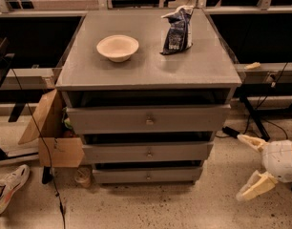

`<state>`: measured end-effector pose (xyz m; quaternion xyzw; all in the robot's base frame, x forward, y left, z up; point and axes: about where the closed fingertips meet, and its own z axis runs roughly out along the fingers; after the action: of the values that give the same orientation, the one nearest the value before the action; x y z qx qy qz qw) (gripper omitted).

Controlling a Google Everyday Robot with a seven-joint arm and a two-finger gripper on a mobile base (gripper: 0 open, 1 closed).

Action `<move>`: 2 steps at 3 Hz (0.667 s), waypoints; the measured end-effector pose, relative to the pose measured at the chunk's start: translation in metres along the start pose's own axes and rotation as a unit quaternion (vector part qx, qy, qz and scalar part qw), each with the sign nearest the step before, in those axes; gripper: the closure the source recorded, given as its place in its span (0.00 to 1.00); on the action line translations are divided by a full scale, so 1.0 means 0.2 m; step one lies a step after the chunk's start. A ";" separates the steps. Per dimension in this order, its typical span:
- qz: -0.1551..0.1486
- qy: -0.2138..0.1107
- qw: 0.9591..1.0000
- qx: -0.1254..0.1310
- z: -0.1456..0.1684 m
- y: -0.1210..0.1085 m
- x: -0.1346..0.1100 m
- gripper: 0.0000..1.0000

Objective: Open bottom drawer

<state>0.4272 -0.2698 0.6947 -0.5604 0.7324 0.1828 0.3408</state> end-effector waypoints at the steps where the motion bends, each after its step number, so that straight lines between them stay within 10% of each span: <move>1: -0.008 -0.002 0.999 0.035 -0.06 -0.01 0.03 0.00; 2: -0.029 -0.021 0.998 0.047 0.02 -0.06 0.17 0.00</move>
Offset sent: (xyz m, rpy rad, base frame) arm 0.0186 -0.0437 -0.1199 0.0989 -0.1356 0.0209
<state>0.4344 -0.2937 0.6690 -0.5605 0.7163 0.1504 0.3875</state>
